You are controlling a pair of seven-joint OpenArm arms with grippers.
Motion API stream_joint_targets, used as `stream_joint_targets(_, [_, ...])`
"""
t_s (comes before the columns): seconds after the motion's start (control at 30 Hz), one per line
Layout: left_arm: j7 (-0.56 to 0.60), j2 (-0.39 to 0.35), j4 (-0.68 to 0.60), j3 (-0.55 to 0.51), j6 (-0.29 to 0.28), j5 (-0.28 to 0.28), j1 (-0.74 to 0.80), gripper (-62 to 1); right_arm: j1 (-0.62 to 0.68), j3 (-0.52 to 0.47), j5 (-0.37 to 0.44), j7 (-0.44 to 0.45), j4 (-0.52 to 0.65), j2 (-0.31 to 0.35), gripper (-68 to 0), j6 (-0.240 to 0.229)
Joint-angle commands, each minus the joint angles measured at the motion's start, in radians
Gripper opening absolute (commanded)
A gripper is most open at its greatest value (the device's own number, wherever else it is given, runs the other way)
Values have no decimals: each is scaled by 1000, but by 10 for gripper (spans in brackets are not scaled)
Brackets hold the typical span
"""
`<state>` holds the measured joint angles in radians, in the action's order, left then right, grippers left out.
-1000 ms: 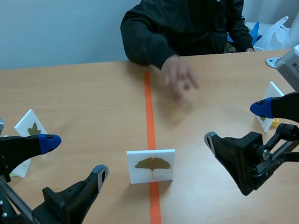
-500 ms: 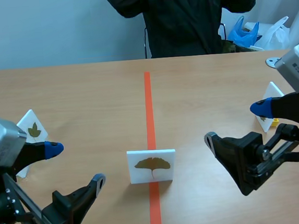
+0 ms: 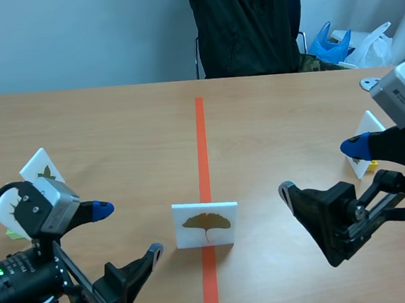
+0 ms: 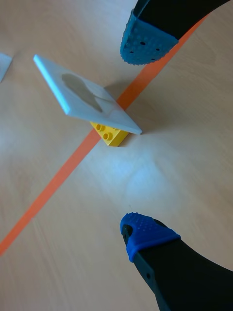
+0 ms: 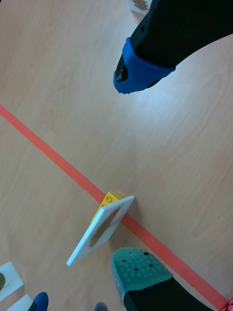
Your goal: Sort the leaf by its shape. The table is split by an orange tape line. A compound leaf with several leaflets goes to the left side, a simple leaf with one blade goes to the right side. Return to the home posture when a red brick is placed on the table.
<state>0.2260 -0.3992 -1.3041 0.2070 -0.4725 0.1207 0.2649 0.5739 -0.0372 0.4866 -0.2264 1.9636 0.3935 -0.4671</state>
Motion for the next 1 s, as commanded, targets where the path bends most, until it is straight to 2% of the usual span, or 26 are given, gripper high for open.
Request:
stream_joint_targets(0.0, [39, 0, -1, 19, -3, -4, -21, 14, -14, -8, 10, 11, 3, 11, 4, 3])
stream_joint_targets(0.17, [107, 0, 69, 103, -2, -67, -95, 14, -14, -8, 10, 11, 3, 11, 4, 4])
stream_joint_targets(0.23, [130, 0, 100, 134, 0, -72, -125, 14, -14, -8, 6, 11, 3, 11, 4, 4])
stream_joint_targets(0.33, [153, 5, 148, 177, 20, -113, -169, 14, -14, -8, -14, 11, 3, 11, 4, 4])
stream_joint_targets(0.57, [211, 9, 259, 260, 47, -116, -265, 14, -14, -8, -16, 11, 3, 11, 4, 8])
stream_joint_targets(0.67, [232, 22, 298, 280, 64, -144, -295, 14, -14, -8, -16, 11, 3, 11, 4, 8])
stream_joint_targets(0.9, [259, 56, 376, 350, 72, -145, -351, 14, -14, -8, -19, 11, 3, 11, 4, 8])
stream_joint_targets(0.97, [277, 63, 390, 373, 89, -145, -360, 14, -14, -8, -31, 11, 3, 11, 4, 8])
